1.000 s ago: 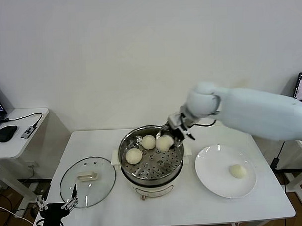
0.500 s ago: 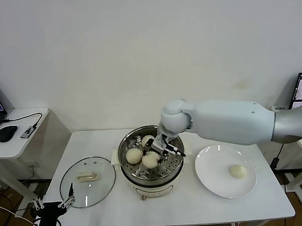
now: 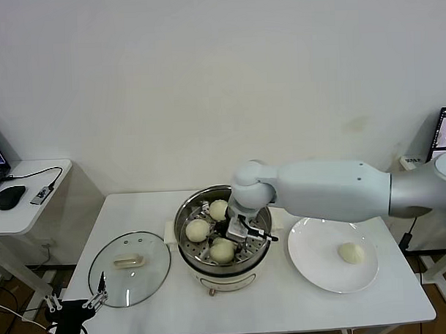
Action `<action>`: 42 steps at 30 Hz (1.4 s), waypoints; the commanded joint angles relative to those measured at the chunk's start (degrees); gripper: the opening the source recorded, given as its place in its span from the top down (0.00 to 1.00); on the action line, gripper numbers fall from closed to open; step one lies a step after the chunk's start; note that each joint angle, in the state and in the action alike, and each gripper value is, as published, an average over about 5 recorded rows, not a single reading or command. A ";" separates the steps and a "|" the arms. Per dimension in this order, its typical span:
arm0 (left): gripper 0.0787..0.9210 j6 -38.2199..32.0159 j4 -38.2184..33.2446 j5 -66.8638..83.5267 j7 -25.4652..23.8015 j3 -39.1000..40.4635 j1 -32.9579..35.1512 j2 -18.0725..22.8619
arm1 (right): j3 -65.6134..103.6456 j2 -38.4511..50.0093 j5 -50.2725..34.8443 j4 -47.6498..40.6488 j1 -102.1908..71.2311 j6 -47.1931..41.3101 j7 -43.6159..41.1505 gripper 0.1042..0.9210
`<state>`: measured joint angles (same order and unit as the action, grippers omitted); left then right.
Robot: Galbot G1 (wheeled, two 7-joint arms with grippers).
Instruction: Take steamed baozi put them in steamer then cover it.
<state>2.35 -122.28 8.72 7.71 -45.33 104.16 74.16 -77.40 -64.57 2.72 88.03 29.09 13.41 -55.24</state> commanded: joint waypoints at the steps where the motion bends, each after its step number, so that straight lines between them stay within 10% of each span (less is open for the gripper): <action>1: 0.12 -0.05 0.22 -0.03 0.00 -0.08 -0.08 -0.20 | 1.32 0.36 1.53 -0.53 1.01 1.18 0.70 0.14; 19: 0.12 -0.33 1.27 -0.12 -0.05 0.39 -1.33 -2.56 | 6.31 30.93 -10.29 8.89 9.41 -32.86 -3.48 0.12; 42: 0.12 -0.57 1.91 -1.46 -0.09 3.50 -1.57 -3.45 | 40.69 45.81 4.40 -1.65 -40.29 -26.26 -4.40 0.12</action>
<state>1.69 -120.42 7.45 7.66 -42.20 102.57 70.78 -52.09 -21.99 4.03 91.03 8.28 -12.81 -59.50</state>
